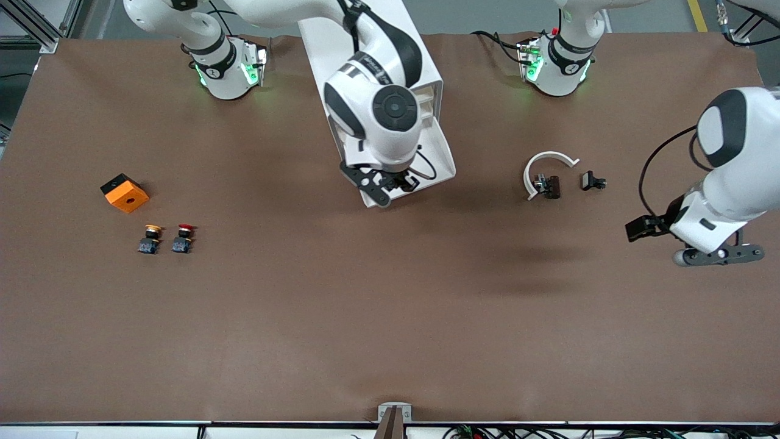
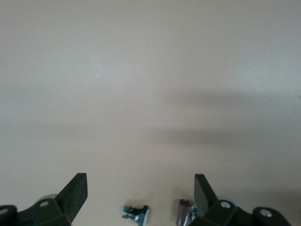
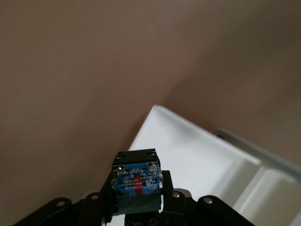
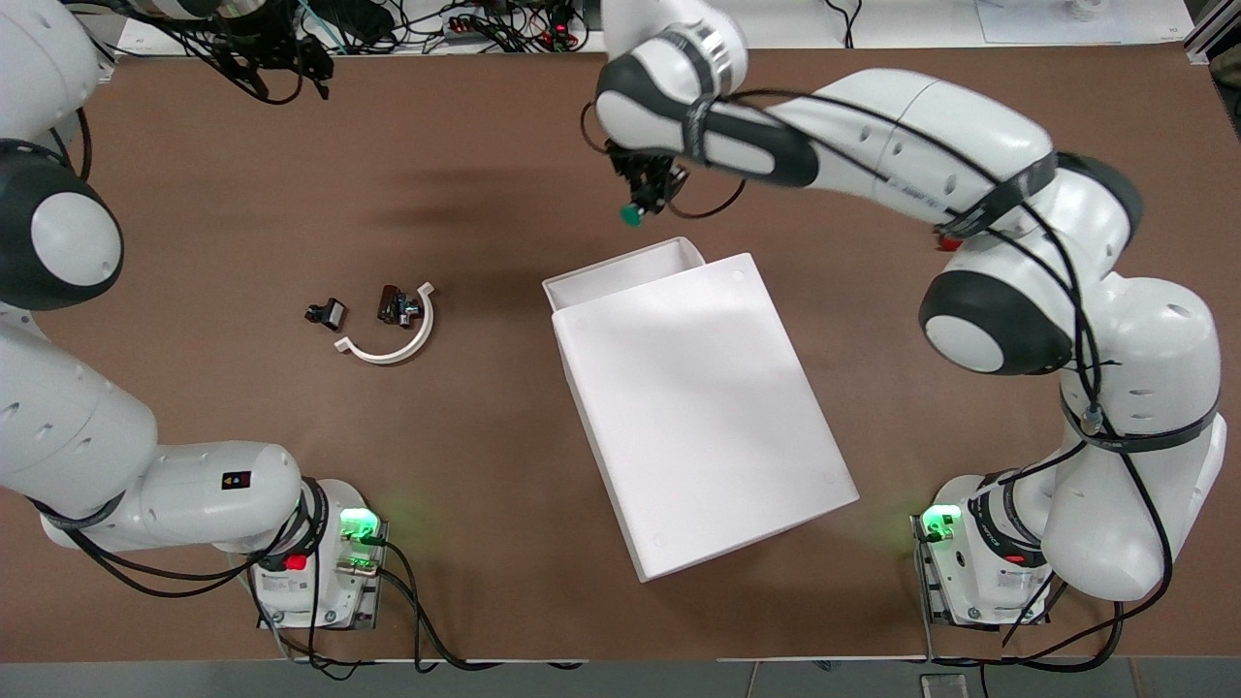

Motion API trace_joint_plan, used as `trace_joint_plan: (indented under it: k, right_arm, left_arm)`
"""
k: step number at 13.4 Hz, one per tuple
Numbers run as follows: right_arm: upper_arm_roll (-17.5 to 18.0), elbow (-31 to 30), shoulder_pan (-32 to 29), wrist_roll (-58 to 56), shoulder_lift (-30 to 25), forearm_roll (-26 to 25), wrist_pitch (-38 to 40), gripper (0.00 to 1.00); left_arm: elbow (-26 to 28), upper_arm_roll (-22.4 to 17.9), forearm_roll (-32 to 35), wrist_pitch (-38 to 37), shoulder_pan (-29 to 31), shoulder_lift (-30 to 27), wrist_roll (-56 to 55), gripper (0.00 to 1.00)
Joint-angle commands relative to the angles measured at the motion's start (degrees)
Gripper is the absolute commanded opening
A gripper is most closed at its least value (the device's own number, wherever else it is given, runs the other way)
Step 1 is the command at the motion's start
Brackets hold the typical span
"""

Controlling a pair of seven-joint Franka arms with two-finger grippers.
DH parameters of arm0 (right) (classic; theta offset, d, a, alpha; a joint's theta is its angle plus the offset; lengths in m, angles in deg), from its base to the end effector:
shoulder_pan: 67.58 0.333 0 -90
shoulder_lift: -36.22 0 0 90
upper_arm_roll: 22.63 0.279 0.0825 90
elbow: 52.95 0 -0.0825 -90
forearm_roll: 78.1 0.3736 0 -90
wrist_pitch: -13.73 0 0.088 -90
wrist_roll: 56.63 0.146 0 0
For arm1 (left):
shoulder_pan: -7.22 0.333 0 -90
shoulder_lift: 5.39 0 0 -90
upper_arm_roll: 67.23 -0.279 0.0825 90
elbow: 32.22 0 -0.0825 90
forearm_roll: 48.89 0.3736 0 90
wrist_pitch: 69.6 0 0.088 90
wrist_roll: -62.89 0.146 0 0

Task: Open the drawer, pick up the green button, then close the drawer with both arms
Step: 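Carry the green button with the right gripper toward the red button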

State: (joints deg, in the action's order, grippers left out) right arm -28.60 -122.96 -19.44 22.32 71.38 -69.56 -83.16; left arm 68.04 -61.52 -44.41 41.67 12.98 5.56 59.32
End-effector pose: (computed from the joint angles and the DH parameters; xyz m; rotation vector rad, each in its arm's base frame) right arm 0.4789 0.4786 0.3403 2.8899 -0.9829 -0.2200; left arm 0.6003 0.0108 0.3878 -3.0872 -0.0567 -0.0059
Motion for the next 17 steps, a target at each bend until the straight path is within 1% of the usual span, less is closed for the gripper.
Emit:
trace_joint_plan:
  k: [1, 3, 5, 7, 8, 9, 10, 13, 14, 16, 17]
  right_arm:
    - [0.61, -2.84, -4.35, -12.2, -3.69, -1.86, 1.96, 0.0]
    - [0.69, -8.01, -7.42, -20.28, -6.84, -3.61, 1.35, 0.0]
    - [0.69, -14.86, -11.9, -30.38, -10.88, -4.32, -1.97, 0.0]
    - [0.61, -21.37, -16.12, -39.45, -13.79, -5.2, -5.84, 0.0]
    - [0.61, -24.53, -17.97, -43.14, -14.94, -8.34, -7.69, 0.0]
    - [0.69, -28.13, -20.16, -46.75, -16.43, -10.28, -10.23, 0.0]
    - [0.69, -31.04, -22.45, -50.18, -17.66, -10.39, -12.86, 0.0]
    - [0.69, -33.35, -26.33, -54.68, -18.2, -10.83, -13.94, 0.0]
    - [0.61, -35.09, -26.95, -55.48, -18.46, -10.83, -15.51, 0.0]
    - [0.61, -37.48, -28.0, -56.53, -19.08, -11.0, -18.5, 0.0]
    - [0.61, -37.92, -28.7, -56.63, -18.82, -11.27, -19.56, 0.0]
  left_arm:
    - [1.08, 0.54, -1.66, -2.46, 1.62, -3.82, 2.43, 1.0]
    - [0.99, 0.54, -1.75, -3.95, 1.88, -5.58, 2.52, 1.0]
    - [-0.49, 0.54, -1.75, -6.32, 1.88, -6.55, 2.52, 1.0]
    - [-3.82, 0.54, -1.75, -10.87, 1.8, -6.9, 2.52, 1.0]
    - [-5.67, 0.54, -1.75, -12.81, 1.8, -6.91, 2.52, 1.0]
    - [-7.51, 0.54, -1.75, -14.49, 1.71, -6.91, 2.52, 1.0]
    - [-8.66, 0.54, -2.1, -15.81, 1.62, -6.91, 2.52, 1.0]
    - [-11.13, 0.01, -2.89, -19.33, 0.92, -7.17, 2.61, 1.0]
    - [-11.48, -0.68, -2.89, -19.51, -0.73, -7.17, 2.52, 1.0]
    - [-11.49, -4.46, -2.98, -19.51, -4.34, -7.08, 2.52, 1.0]
    - [-11.49, -5.17, -2.89, -19.51, -5.05, -7.08, 2.52, 1.0]
